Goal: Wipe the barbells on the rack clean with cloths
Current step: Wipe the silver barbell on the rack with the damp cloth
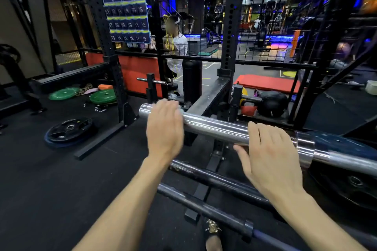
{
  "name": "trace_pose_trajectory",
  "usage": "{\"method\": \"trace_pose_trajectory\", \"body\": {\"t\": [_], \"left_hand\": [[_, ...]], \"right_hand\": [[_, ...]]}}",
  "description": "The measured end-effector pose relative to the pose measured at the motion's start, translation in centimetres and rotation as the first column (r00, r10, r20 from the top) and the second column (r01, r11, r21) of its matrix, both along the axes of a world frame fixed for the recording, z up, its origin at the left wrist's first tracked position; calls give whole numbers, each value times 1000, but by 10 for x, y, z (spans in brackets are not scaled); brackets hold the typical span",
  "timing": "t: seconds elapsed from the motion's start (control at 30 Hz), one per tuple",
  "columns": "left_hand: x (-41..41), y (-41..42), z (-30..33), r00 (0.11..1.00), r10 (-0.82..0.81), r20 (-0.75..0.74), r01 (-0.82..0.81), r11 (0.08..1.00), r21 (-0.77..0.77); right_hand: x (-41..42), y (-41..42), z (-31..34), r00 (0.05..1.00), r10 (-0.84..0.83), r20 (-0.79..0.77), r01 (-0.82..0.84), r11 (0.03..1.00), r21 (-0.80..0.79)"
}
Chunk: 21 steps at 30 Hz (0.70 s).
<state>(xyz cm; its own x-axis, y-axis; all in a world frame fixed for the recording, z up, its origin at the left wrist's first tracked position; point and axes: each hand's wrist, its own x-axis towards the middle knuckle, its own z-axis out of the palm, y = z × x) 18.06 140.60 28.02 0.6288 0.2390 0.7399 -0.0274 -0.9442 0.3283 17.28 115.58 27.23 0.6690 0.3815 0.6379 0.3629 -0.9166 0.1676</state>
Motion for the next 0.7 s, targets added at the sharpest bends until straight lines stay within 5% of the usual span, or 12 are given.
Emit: {"method": "trace_pose_trajectory", "body": {"t": [0.17, 0.4, 0.6, 0.7], "left_hand": [[-31, -69, -7, 921, -382, -77, 388, 879, 279], [-6, 23, 0, 1000, 15, -21, -15, 1000, 14], [-35, -66, -19, 944, -324, -61, 327, 897, 296], [-26, -29, -24, 957, -280, -80, 291, 910, 296]], "right_hand": [[-5, 3, -13, 997, 14, 76, -18, 998, 56], [-2, 3, -9, 997, 22, 79, -30, 994, 108], [-2, 7, 5, 994, 4, 106, -12, 997, 72], [-1, 2, 9, 991, 11, 130, -20, 998, 66]]}}
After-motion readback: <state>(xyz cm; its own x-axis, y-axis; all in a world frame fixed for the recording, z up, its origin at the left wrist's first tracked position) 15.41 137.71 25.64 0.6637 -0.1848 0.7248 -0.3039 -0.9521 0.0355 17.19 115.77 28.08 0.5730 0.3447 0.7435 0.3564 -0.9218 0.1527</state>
